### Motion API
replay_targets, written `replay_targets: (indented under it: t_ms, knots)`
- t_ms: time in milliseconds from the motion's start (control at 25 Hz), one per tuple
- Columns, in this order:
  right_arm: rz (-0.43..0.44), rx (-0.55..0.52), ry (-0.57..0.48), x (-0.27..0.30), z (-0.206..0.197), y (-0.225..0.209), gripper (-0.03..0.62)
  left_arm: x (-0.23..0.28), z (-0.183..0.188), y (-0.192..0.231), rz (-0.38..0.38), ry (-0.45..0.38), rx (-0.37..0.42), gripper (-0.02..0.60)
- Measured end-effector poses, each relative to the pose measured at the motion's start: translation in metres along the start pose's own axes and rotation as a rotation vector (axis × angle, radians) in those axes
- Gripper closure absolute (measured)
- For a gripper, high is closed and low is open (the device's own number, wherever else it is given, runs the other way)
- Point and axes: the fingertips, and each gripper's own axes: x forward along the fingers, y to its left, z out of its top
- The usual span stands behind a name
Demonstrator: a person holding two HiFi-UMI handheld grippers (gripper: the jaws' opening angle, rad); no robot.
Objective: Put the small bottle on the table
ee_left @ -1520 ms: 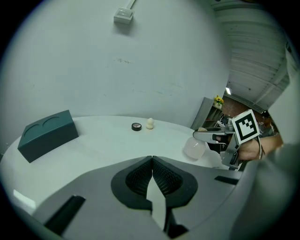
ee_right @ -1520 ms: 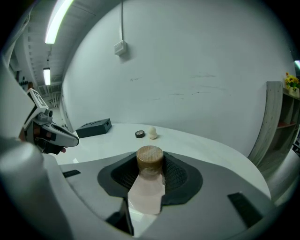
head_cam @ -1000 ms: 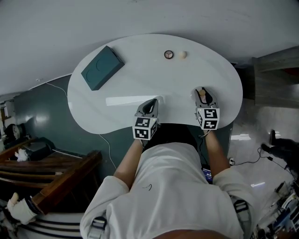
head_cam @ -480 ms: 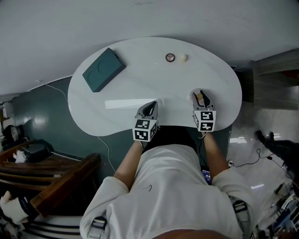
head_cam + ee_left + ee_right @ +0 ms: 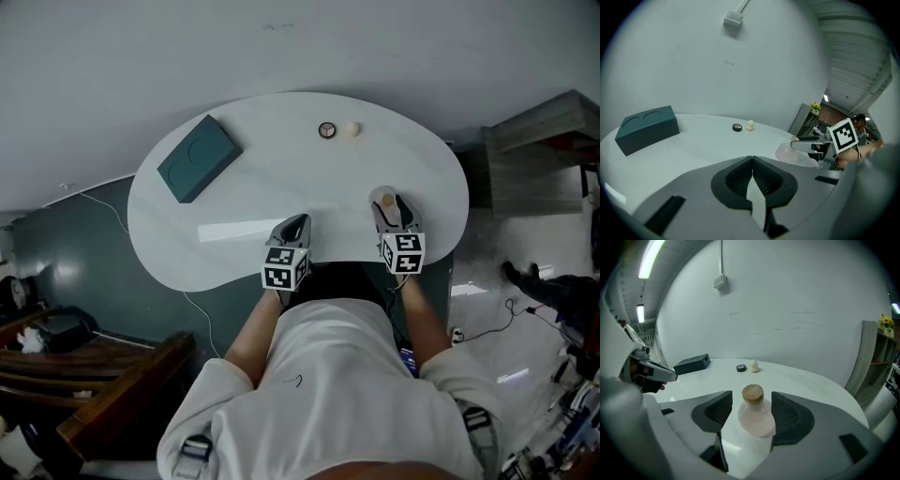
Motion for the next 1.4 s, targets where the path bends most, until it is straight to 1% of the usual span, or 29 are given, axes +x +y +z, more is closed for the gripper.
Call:
replay_targets:
  t_ms: [80,320,480,600,680,960,1120,1400]
  knots:
    - [-0.010,0.008,0.000,-0.008,-0.002,-0.001,0.347,-0.002,0.001,0.000,-0.006,-0.009,-0.003,0.563]
    - [-0.014,0.066,-0.007,-0.028,-0.009,0.011,0.304,-0.010,-0.001,0.010,-0.010,-0.030,-0.021,0.562]
    - [-0.027,0.064,0.011,-0.040,-0.015,0.024,0.305,-0.020,-0.008,0.022,-0.004,-0.039,-0.052,0.563]
    - [-0.026,0.073,0.024,-0.045,-0.018,0.037,0.317,-0.028,-0.014,0.029,0.000,-0.037,-0.068,0.562]
    - [-0.018,0.072,0.024,-0.048,-0.018,0.047,0.337,-0.033,-0.016,0.030,-0.002,-0.037,-0.074,0.563]
    - [0.045,0.032,-0.009,-0.043,-0.004,0.085,0.514,-0.051,-0.010,0.029,-0.012,-0.070,-0.070,0.563]
    - [0.066,-0.009,-0.039,-0.040,0.009,0.105,0.588,-0.061,0.000,0.027,-0.010,-0.095,-0.052,0.563]
    - [0.147,-0.055,-0.118,-0.037,0.046,0.137,0.595,-0.076,0.025,0.029,0.004,-0.160,-0.040,0.563]
